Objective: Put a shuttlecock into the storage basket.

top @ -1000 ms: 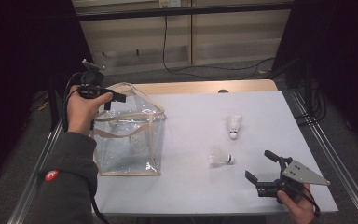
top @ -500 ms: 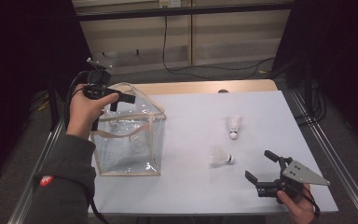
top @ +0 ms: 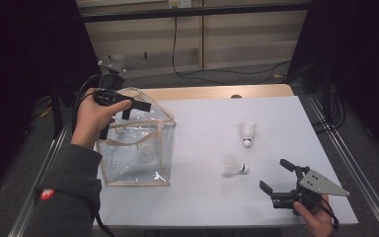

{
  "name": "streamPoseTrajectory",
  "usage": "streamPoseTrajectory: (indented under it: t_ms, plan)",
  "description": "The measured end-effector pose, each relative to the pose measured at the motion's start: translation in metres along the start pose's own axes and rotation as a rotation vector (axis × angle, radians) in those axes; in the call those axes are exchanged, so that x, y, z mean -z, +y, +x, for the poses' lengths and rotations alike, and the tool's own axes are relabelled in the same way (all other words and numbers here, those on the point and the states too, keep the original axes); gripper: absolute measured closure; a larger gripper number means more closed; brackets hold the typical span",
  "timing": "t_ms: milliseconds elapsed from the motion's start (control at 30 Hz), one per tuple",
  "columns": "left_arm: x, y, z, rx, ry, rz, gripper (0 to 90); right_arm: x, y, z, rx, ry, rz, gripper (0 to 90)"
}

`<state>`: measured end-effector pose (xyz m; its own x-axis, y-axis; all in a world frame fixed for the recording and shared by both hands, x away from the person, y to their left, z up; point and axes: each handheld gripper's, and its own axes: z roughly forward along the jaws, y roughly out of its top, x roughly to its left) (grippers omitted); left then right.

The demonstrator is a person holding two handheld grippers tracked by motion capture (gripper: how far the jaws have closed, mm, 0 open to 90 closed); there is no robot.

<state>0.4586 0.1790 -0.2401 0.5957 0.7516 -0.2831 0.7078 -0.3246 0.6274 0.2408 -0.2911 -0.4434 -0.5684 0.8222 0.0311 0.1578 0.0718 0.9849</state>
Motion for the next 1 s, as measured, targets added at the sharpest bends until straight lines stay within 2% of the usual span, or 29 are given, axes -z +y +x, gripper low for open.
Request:
streamPoseTrajectory:
  t_ms: [767,1000]
  plan:
    - [-0.007,0.003,-0.027,-0.068,-0.071,0.02,32.9,0.0,0.0,0.001,0.002,0.004,0.002,1.4]
    - [-0.01,0.005,-0.041,-0.1,-0.095,0.026,30.6,-0.001,0.0,0.001,0.006,0.005,0.001,1.4]
